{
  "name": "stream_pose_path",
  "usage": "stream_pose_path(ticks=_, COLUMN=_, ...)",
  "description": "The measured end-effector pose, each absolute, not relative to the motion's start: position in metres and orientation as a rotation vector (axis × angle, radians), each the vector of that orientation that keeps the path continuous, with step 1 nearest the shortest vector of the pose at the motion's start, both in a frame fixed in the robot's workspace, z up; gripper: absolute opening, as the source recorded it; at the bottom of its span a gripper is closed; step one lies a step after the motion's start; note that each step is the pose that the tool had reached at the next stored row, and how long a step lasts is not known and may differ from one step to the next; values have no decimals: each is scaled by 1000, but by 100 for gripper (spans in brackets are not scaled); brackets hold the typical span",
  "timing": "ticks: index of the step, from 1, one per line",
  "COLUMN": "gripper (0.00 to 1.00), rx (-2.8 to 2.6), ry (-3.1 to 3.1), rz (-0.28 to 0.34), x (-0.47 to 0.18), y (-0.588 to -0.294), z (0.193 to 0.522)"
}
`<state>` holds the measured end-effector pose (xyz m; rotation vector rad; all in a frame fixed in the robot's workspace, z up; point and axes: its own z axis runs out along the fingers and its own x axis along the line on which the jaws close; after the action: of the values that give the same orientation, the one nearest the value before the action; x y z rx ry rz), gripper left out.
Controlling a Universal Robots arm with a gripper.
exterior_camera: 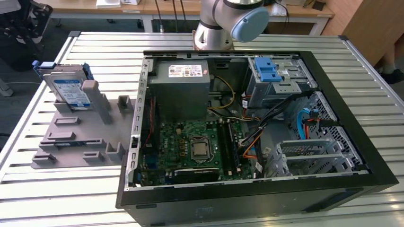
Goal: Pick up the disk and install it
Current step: 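Pick up the disk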
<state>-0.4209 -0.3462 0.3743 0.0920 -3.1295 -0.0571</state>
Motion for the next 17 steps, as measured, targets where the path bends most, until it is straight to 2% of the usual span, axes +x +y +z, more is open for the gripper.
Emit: stream_pose_path(ticks=17, gripper=11, rx=202, ry=-3131, rz=-63, x=-421, y=-346, z=374)
